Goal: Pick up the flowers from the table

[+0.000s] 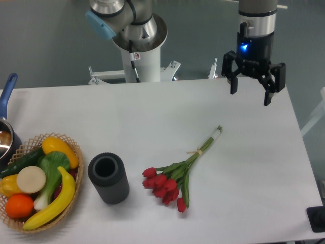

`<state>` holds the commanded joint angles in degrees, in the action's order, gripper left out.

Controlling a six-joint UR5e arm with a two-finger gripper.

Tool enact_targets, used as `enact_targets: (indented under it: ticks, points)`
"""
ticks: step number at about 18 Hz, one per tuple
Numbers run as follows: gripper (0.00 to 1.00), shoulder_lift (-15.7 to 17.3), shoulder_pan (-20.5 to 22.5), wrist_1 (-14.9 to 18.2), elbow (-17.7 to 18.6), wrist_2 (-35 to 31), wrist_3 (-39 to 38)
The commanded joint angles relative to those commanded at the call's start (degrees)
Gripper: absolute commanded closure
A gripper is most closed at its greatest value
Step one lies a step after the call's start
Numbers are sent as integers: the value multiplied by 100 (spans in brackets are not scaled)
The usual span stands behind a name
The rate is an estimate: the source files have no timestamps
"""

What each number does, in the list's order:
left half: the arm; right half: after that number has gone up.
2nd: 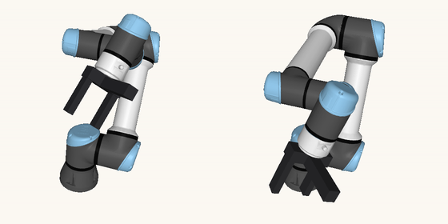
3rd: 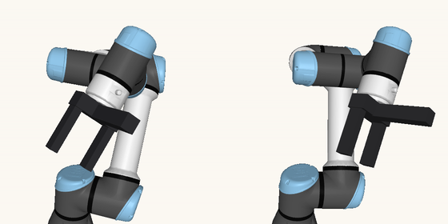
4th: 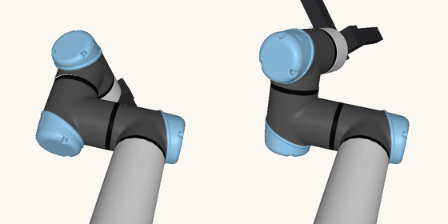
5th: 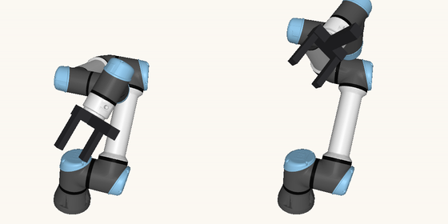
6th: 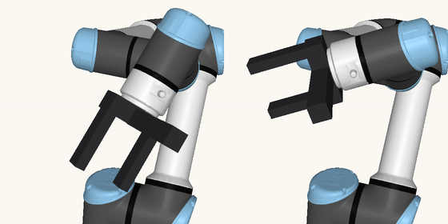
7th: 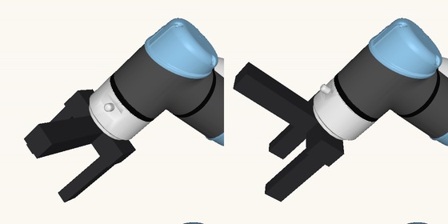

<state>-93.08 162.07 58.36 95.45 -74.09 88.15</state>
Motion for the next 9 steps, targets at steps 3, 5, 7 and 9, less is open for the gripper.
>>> enact_targets:
  ticks: [3,5,7,9]
  points:
    - [0,-17,0,0,-35,123,0]
    - [0,-18,0,17,-35,88,-17]
    - [0,-9,0,0,61,88,-26]
    - [0,-26,-52,-9,114,123,-26]
